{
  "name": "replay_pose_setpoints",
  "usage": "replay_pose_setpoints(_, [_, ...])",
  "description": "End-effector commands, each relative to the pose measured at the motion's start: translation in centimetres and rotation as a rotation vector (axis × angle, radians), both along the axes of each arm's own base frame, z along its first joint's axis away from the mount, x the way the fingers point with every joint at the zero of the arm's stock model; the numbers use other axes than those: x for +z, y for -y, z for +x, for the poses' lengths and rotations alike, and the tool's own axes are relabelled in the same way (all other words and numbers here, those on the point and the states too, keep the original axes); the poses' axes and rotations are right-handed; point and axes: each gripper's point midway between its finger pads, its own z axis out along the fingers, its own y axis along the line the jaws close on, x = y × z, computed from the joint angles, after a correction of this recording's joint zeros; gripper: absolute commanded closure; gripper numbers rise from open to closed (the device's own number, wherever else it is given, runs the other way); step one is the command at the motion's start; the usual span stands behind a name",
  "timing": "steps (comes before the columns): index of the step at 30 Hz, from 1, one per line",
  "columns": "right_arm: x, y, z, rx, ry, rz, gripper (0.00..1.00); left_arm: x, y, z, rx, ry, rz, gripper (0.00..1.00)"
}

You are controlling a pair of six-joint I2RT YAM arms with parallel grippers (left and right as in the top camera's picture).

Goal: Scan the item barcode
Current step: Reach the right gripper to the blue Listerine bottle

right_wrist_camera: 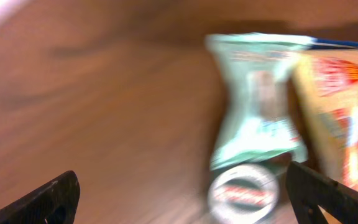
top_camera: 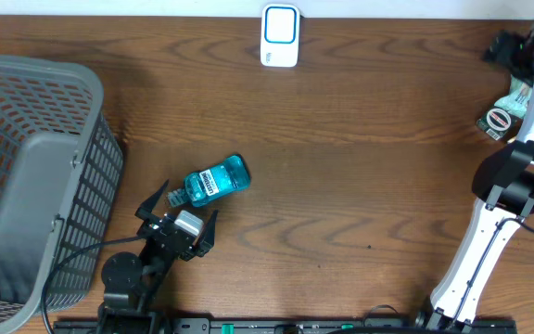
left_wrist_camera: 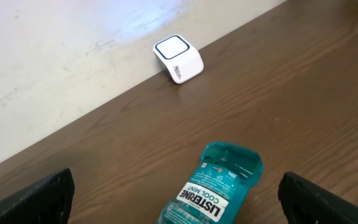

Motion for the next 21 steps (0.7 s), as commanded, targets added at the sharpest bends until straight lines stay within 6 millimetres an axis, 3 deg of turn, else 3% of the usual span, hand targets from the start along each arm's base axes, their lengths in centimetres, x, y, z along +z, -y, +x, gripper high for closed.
replay_pose_setpoints(1, [8.1,-9.7,1.0,0.152,0.18,0.217,0.01,-1.7,0.4,-0.3,-0.025,-0.043,0.006,0.02])
replay_pose_setpoints(5, [6.8,-18.5,0.2,0.188,0.081,0.431,0.01,-1.7,0.4,-0.3,-0.025,-0.043,0.006,0.02])
replay_pose_setpoints(9, [4.2,-29.2,-2.7,0.328,-0.11,0.622,0.01,-1.7,0.4,-0.3,-0.025,-0.043,0.006,0.02])
replay_pose_setpoints(10, [3.4,-32.4,-3.9,0.39,-0.165,0.641,0.01,-1.7,0.4,-0.3,-0.025,-0.043,0.006,0.02])
replay_pose_setpoints(15, [-0.3,-43.4,-8.8,0.609,-0.341,0.599,0.01,-1.7,0.4,-0.3,-0.025,-0.043,0.006,0.02])
replay_pose_setpoints(18, [-2.4,-48.8,-12.8,0.692,-0.443,0.557,0.01,-1.7,0.4,-0.3,-0.025,-0.043,0.006,0.02])
replay_pose_setpoints(21, [-4.5,-51.3,-16.2,0.536,-0.559,0.483,0.01,-1.7,0.4,-0.3,-0.025,-0.043,0.006,0.02])
